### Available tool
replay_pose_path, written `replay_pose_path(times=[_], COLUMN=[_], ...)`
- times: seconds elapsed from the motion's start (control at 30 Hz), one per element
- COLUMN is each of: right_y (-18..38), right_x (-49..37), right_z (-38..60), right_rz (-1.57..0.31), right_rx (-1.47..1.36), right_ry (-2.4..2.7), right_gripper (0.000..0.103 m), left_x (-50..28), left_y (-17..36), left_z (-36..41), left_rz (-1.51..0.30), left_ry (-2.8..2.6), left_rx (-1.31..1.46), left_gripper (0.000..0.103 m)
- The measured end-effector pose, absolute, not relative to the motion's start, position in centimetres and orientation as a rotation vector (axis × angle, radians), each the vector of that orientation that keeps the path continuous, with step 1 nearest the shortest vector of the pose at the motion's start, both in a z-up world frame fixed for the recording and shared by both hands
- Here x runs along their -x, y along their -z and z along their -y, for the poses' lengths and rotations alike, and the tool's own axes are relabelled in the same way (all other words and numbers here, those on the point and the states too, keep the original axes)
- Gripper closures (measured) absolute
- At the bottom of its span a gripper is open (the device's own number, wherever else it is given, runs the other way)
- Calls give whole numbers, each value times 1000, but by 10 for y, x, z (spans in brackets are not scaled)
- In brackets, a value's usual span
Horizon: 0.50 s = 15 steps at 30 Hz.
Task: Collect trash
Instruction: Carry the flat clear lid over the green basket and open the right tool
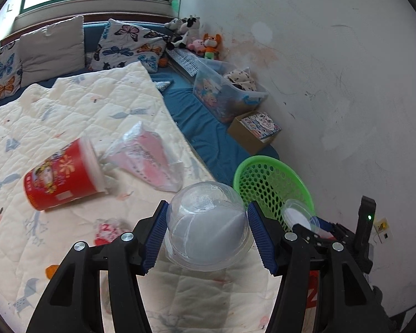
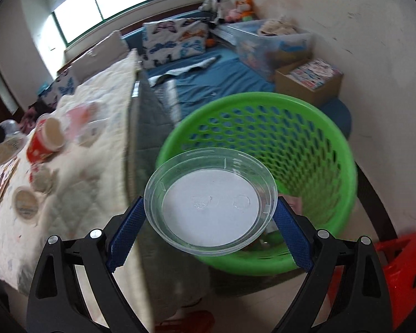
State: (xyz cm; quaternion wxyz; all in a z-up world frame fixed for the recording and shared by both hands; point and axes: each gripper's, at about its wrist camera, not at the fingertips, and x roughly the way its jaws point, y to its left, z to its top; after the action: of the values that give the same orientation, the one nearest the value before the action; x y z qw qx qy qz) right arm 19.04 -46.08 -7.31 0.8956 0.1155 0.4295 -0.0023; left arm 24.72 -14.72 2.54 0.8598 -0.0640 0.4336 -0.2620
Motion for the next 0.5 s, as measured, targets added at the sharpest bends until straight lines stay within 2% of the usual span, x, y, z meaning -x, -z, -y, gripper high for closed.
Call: replay_pose_path(times=[0.5], right_y=[109], right_x=[-219], right_z=[521], right_rz=[-941], right_rx=[-265], right_ry=[148], right_gripper=[11], left_x=[-260], left_y=[-8], left_z=[220], left_rz=[-964], left_ry=[622], left_rx=[50], left_gripper=[47])
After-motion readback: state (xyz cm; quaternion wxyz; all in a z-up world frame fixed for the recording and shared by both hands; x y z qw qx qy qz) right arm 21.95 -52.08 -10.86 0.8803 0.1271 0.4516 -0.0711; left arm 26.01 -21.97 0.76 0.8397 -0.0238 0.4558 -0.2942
